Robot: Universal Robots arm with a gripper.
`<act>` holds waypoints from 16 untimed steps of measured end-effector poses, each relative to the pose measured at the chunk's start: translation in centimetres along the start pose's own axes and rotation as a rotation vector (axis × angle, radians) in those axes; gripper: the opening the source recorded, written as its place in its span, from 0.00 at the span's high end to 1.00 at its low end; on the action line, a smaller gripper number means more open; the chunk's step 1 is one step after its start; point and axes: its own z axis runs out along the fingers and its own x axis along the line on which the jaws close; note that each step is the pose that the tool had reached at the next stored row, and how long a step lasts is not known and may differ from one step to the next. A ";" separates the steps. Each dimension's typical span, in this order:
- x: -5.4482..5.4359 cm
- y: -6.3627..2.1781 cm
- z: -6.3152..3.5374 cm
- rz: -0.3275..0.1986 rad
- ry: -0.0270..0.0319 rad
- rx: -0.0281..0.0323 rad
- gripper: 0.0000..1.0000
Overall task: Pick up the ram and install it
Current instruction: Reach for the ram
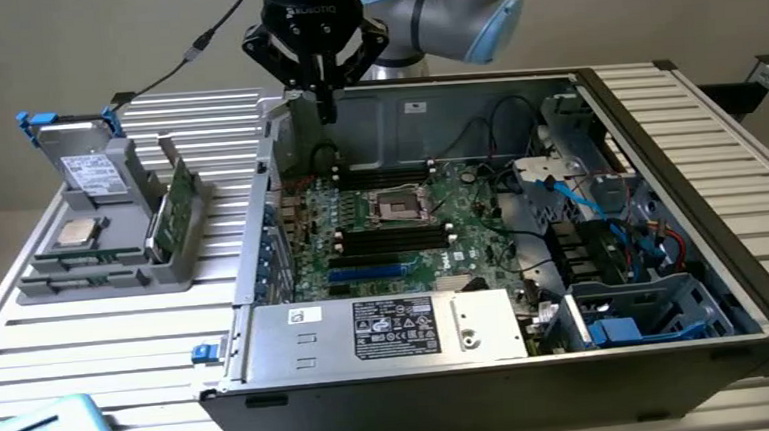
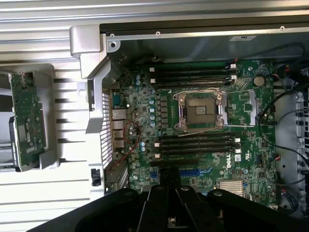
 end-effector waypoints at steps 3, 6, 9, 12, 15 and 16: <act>0.2 -0.01 -0.01 0.000 0.0001 0.0001 0.89; 1.2 -0.02 -0.03 0.000 0.0000 0.0000 0.89; 2.6 -0.02 -0.05 0.000 0.0005 0.0000 0.89; 3.9 -0.04 -0.07 0.000 0.0011 0.0000 0.89; 5.3 -0.06 -0.11 0.000 0.0017 0.0000 0.89; 5.7 -0.06 -0.11 0.000 0.0018 -0.0001 0.89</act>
